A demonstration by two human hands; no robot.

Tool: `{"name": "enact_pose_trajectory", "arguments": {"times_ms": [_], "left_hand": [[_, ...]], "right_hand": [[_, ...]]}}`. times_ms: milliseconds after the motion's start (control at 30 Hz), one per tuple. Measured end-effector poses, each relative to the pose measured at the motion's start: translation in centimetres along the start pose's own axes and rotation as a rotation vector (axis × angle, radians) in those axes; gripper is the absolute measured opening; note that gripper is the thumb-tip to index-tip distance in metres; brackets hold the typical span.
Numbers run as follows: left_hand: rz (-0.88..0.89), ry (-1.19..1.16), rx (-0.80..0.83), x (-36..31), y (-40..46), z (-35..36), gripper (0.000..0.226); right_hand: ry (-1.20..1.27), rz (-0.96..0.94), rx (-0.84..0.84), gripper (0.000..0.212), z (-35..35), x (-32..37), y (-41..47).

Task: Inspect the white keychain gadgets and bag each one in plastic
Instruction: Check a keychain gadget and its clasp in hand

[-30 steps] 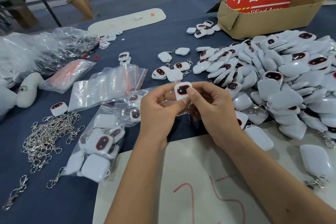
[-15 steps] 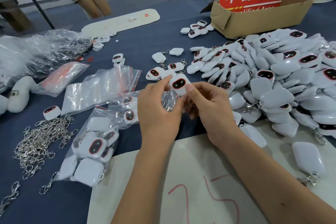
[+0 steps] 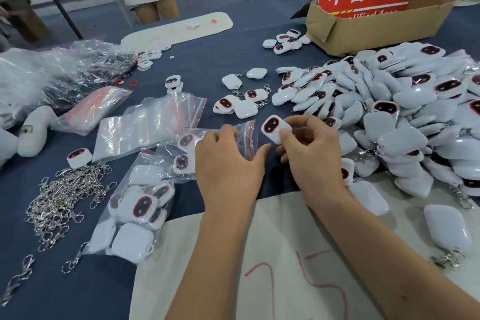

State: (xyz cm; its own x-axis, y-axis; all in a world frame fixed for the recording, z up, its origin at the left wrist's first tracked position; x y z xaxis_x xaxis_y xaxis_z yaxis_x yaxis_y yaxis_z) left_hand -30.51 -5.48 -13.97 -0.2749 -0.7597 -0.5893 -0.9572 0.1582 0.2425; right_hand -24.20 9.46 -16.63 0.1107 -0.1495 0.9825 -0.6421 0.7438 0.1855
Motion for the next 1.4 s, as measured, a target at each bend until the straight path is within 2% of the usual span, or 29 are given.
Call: {"name": "enact_pose_trajectory", "arguments": {"times_ms": [67,167,300,433,600,767,867,967,1067,1200,1300,1400], "left_hand": [[-0.022,0.025,-0.010,-0.1,-0.1,-0.3,0.038],[-0.051,-0.058,-0.073,0.1,0.0,-0.9,0.013],[-0.045,-0.179,-0.107,0.6,0.3,-1.4,0.019],[-0.017,-0.308,-0.122,0.4,0.2,-1.3,0.020],[0.080,-0.367,-0.116,-0.2,0.1,-1.1,0.023],[0.193,-0.442,-0.132,-1.0,-0.2,-1.5,0.021],[0.233,-0.459,-0.125,-1.4,-0.4,-1.4,0.025],[0.271,-0.430,-0.079,-1.7,-0.6,-1.0,0.020],[0.272,-0.422,-0.087,-1.7,-0.8,-1.1,0.018],[0.303,-0.430,-0.130,-1.9,-1.0,-1.7,0.014],[0.350,-0.417,-0.156,-2.3,-1.2,-2.0,0.014],[0.362,-0.425,-0.222,-2.1,-1.2,-2.4,0.011]], "right_hand": [[-0.067,-0.010,0.007,0.011,0.0,0.0,0.1],[-0.061,-0.012,0.010,0.009,0.1,0.2,-0.1],[-0.026,-0.052,0.063,0.011,0.5,1.0,-0.5],[-0.132,-0.166,0.182,0.009,1.3,1.8,-1.0],[-0.215,-0.201,0.254,0.004,1.7,1.8,-1.2],[-0.174,-0.209,0.158,0.013,1.2,1.8,-1.0],[-0.098,-0.207,0.097,0.013,0.8,2.0,-0.9],[-0.016,-0.161,0.051,0.012,0.4,1.9,-0.7],[0.002,-0.139,0.152,0.007,0.9,1.9,-0.8],[-0.062,-0.173,0.279,0.012,1.4,2.1,-1.1],[-0.129,-0.233,0.383,0.023,1.9,2.6,-1.4],[-0.132,-0.251,0.556,0.040,2.7,3.1,-2.1]]}}
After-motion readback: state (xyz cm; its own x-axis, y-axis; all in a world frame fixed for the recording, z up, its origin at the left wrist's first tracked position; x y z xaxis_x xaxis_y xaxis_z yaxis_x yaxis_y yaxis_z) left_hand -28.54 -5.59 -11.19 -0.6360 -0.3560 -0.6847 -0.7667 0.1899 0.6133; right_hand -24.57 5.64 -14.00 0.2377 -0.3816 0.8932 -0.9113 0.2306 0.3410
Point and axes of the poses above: each hand's wrist, its own y-axis towards the middle knuckle, its own z-axis out of the palm, x = y × z, the point moved 5 cm from there along y, towards the middle knuckle, and after that the axes turned 3 degrees about -z, right-handed, at the moved point
